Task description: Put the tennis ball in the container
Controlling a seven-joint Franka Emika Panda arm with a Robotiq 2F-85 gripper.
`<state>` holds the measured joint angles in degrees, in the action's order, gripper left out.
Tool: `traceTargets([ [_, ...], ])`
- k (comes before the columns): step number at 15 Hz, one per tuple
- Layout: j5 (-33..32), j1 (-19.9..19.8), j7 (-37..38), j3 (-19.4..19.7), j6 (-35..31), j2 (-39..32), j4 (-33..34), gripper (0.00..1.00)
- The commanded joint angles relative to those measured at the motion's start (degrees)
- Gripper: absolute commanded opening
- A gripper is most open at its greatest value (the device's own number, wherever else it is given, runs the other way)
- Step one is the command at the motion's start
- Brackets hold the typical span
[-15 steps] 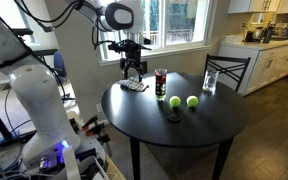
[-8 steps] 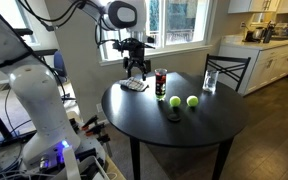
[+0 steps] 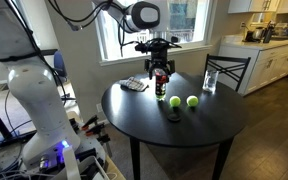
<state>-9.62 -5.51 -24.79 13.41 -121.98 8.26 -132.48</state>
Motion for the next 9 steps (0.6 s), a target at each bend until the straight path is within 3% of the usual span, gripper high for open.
traceTargets([
  [1,-1.5,-2.0,3.1,-0.8,-3.2,-9.6,7.4,1.0],
  [4,-0.7,-2.5,3.9,-1.4,-2.6,-14.6,12.3,1.0],
  [5,-0.1,-2.7,2.5,-1.5,-2.8,-11.5,9.2,1.0],
  [9,-0.2,-2.9,2.9,-2.0,-2.7,-15.1,12.3,1.0],
])
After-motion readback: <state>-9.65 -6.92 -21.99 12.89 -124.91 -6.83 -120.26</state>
